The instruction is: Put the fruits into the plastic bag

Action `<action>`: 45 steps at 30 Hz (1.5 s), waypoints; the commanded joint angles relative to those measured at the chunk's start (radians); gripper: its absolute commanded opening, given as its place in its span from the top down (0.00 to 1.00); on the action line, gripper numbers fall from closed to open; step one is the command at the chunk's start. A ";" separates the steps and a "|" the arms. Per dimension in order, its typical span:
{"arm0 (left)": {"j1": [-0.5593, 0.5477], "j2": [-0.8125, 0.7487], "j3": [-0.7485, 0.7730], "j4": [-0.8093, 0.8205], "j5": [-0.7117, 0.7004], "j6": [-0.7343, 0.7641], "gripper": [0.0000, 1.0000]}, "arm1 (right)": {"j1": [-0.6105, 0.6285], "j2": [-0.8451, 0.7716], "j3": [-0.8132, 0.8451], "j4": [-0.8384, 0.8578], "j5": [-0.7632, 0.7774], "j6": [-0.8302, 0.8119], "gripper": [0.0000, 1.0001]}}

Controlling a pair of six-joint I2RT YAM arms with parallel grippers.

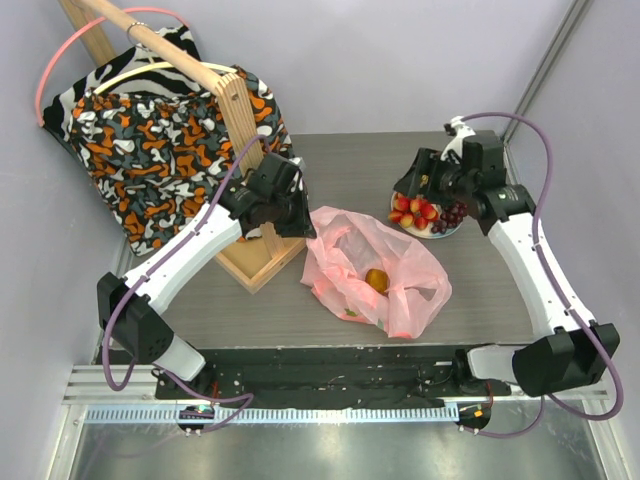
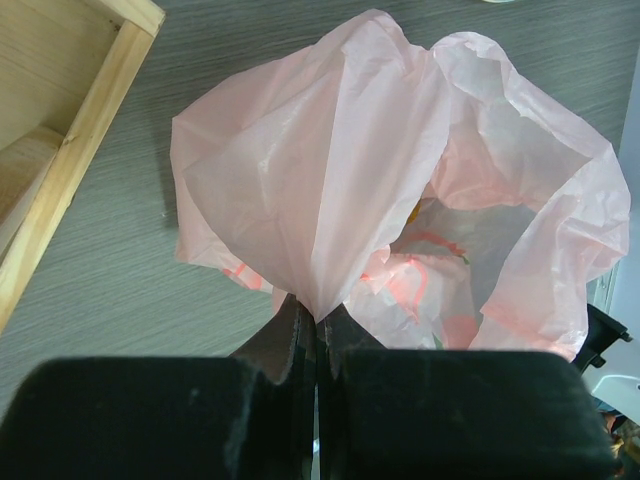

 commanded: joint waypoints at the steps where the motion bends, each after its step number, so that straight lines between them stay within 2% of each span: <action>1: 0.032 -0.048 0.000 0.017 -0.006 -0.026 1.00 | -0.097 0.011 0.052 -0.021 0.028 -0.003 0.28; 6: 0.035 -0.048 -0.001 0.014 -0.004 -0.023 1.00 | -0.218 0.052 0.077 -0.049 0.089 -0.002 0.30; 15: 0.052 -0.054 -0.003 0.011 -0.007 -0.014 1.00 | -0.343 0.146 0.066 -0.082 0.175 0.000 0.29; 24: 0.063 -0.045 0.003 0.022 0.006 -0.012 1.00 | -0.344 0.235 0.078 -0.096 0.352 -0.090 0.30; 32: 0.063 -0.034 -0.006 0.042 0.029 -0.030 1.00 | -0.344 0.324 0.055 -0.084 0.326 -0.106 0.31; 45: 0.063 -0.028 0.003 0.052 0.014 -0.035 1.00 | -0.344 0.488 0.084 -0.038 0.298 -0.117 0.26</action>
